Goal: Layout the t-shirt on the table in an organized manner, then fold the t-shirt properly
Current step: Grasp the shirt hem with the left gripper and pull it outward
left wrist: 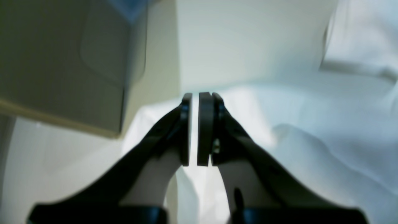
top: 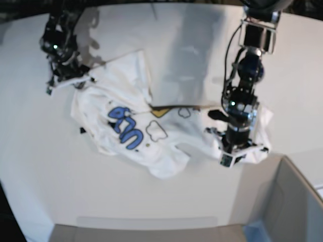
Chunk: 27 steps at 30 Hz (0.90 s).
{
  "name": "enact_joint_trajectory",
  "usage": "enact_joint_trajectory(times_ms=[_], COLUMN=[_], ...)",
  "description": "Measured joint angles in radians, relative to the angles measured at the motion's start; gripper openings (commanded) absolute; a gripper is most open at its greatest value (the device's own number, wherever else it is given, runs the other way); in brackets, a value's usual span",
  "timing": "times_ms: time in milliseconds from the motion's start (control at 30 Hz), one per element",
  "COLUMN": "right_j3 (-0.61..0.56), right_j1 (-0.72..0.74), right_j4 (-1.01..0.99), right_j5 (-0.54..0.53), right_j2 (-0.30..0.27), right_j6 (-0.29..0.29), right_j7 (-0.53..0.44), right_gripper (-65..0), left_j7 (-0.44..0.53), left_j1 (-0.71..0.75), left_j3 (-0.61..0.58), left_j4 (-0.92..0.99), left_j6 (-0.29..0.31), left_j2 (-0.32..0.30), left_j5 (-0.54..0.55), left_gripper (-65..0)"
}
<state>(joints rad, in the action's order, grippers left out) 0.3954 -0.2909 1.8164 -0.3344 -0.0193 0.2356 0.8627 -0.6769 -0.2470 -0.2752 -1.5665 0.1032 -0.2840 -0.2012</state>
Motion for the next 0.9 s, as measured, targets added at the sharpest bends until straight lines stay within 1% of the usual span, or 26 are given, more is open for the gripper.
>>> enact_joint_trajectory(times_ms=[133,167,200,233,300,333,400,433,500,533,567,633,667,767,800,833,900], right_j3=[0.0,0.0,0.0,0.0,0.0,0.0,0.0,-0.001,-0.003,-0.003,-0.003,-0.013,-0.027,-0.05,-0.05,-0.049,-0.048], right_j1=[0.0,0.0,0.0,0.0,0.0,0.0,0.003,0.004,0.005,0.006,0.009,0.016,0.018,0.02,0.019,0.017,0.011], right_j4=[0.0,0.0,0.0,0.0,0.0,0.0,0.0,0.0,0.0,0.0,0.0,-0.002,-0.002,-0.002,-0.002,-0.003,-0.003], right_j5=[0.001,0.0,0.0,0.0,0.0,0.0,0.001,0.001,0.0,0.0,0.001,0.018,0.019,0.0,-0.003,0.002,0.004], right_j2=[0.0,0.0,0.0,0.0,0.0,0.0,0.0,0.001,0.001,0.001,0.0,-0.002,-0.003,0.003,0.005,0.005,0.0], right_j6=[0.0,0.0,0.0,0.0,0.0,0.0,0.002,0.003,0.003,0.003,0.003,0.005,0.008,-0.001,0.0,0.002,0.003], right_j7=[0.001,0.001,0.001,0.001,0.001,0.001,0.002,0.002,0.003,0.003,0.005,0.005,0.005,0.008,0.009,0.008,0.005], right_gripper=[-47.0,-47.0,-47.0,-47.0,-47.0,-47.0,-47.0,-47.0,-47.0,-47.0,-47.0,-47.0,-47.0,-47.0,-47.0,-47.0,-47.0], left_j7=[-0.003,-0.004,-0.004,-0.003,-0.014,-0.039,-0.087,-0.09,-0.09,-0.08,-0.077,-0.081,-0.082,-0.084,-0.081,-0.08,-0.078], left_j1=[-0.027,-0.026,-0.019,-0.005,0.041,0.072,0.142,0.181,0.228,0.238,0.241,0.233,0.233,0.224,0.216,0.2,0.163], left_j3=[0.003,0.002,0.002,0.002,0.0,0.001,0.002,0.003,0.0,-0.007,-0.01,-0.007,0.0,0.003,-0.001,-0.003,-0.005], left_j4=[0.001,0.001,0.001,0.001,-0.004,-0.02,-0.069,-0.109,-0.173,-0.194,-0.201,-0.197,-0.19,-0.156,-0.137,-0.107,-0.037], left_j6=[-0.006,0.001,0.002,0.0,-0.001,-0.002,0.0,0.0,0.006,0.026,0.068,0.187,0.26,0.449,0.481,0.492,0.487], left_j2=[0.022,0.028,0.036,0.039,0.038,0.036,0.029,0.026,0.017,0.001,-0.014,-0.042,-0.049,-0.053,-0.049,-0.044,-0.039], left_j5=[-0.008,-0.006,-0.005,-0.005,-0.003,-0.005,-0.002,-0.005,-0.005,-0.002,0.007,0.001,-0.008,-0.015,-0.008,-0.002,-0.006], left_gripper=[-59.9,-59.6,-58.2,-56.1,-48.6,-43.7,-37.8,-36.3,-36.2,-36.1,-36.1,-36.1,-36.1,-36.1,-36.1,-36.1,-36.1])
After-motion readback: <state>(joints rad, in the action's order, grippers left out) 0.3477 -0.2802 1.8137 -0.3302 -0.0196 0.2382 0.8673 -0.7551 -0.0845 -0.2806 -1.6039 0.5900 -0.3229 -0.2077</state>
